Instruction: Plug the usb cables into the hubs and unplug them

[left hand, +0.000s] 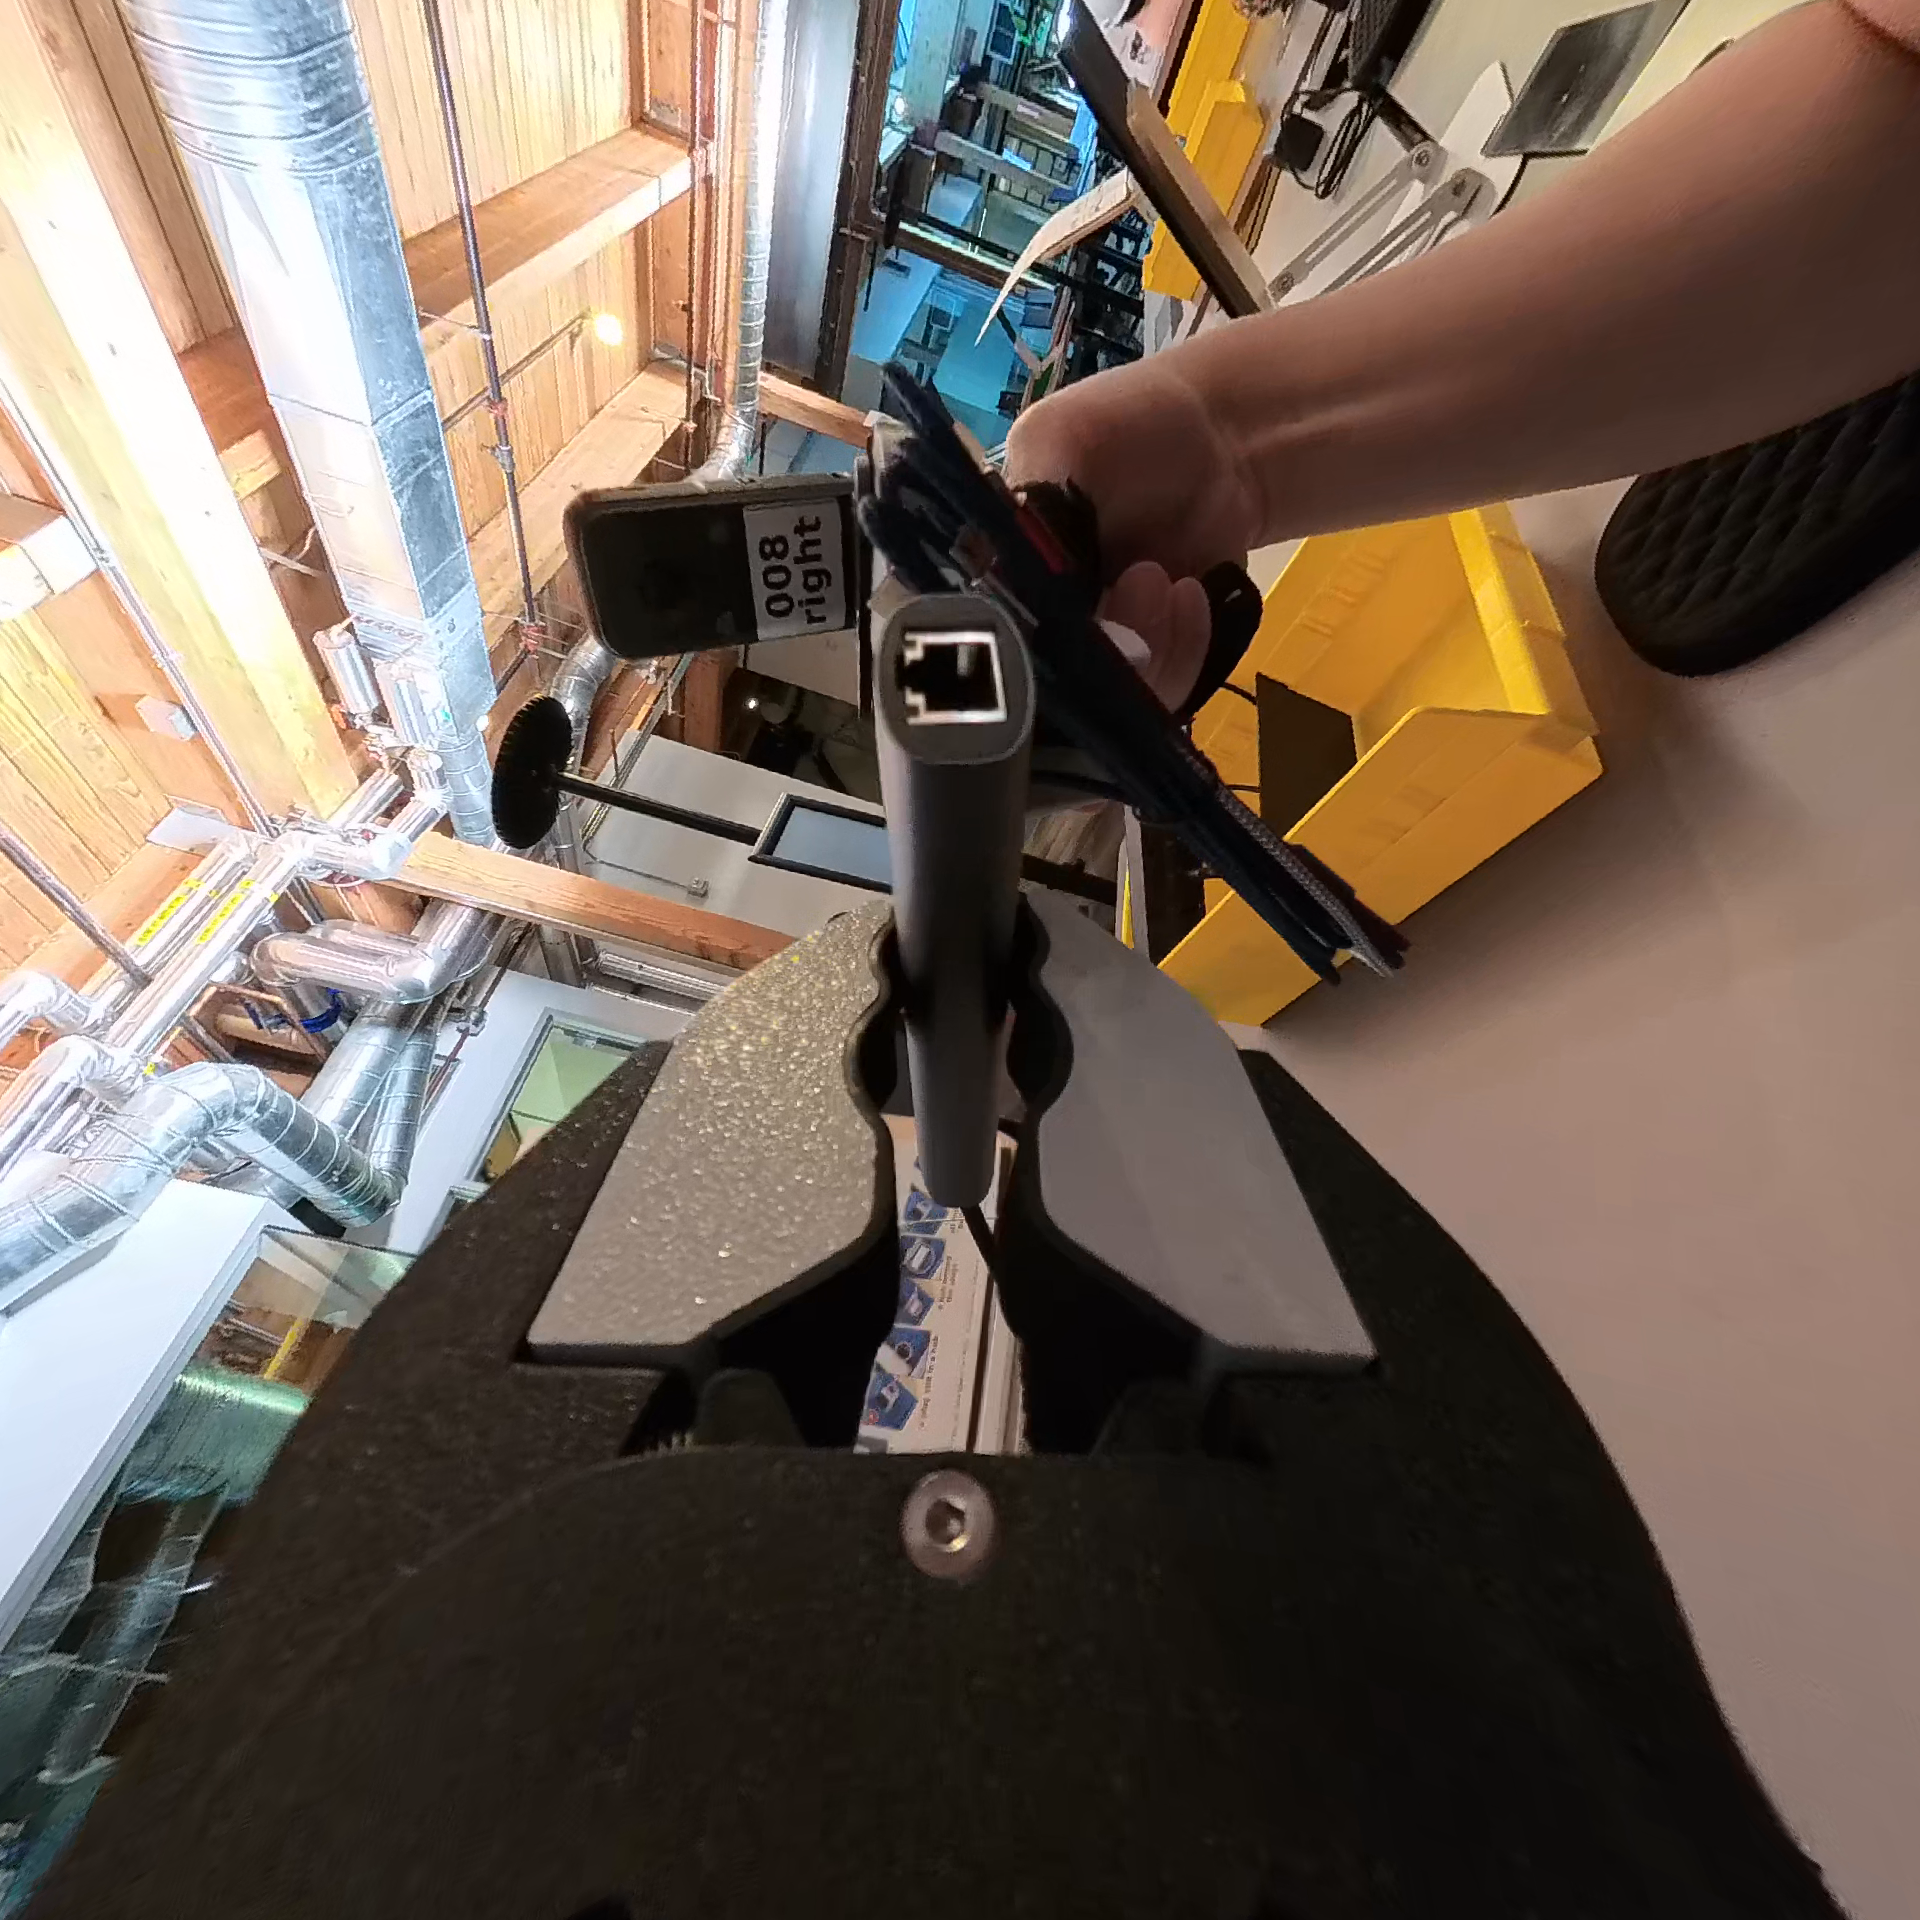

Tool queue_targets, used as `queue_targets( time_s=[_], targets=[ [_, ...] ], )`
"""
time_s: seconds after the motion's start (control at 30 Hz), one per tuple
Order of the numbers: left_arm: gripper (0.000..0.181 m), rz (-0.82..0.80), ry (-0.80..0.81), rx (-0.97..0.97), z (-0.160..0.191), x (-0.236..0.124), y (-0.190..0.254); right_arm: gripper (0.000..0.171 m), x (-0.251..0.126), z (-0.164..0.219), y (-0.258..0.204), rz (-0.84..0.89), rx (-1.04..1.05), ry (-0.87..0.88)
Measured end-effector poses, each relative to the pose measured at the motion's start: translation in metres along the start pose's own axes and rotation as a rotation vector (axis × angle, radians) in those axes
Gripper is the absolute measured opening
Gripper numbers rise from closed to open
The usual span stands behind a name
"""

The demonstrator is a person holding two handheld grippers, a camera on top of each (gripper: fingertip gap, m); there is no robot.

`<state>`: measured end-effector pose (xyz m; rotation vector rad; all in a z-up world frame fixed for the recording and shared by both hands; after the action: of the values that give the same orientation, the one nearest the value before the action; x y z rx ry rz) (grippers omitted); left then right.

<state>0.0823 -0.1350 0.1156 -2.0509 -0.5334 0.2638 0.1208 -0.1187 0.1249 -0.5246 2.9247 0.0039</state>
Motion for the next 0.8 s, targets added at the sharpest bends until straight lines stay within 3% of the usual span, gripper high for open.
queue_targets(
  time_s=[0.8],
  targets=[
    [0.017,-0.018,-0.018,0.024,0.003,0.0028,-0.002,0.006,-0.0032,0.0005,0.0011,0.058,0.018,-0.041]
  ],
)
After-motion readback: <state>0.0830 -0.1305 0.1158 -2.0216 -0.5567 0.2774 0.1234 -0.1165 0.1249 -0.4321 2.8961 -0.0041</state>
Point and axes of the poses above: each gripper's, where its closed fingertips meet, x out along the fingers, z out of its underside, y = z × x across the jaws, the point moved 2 cm from there along -x, back along the fingers, and after that the axes turned 13 degrees about -x, right-handed, at the moved point
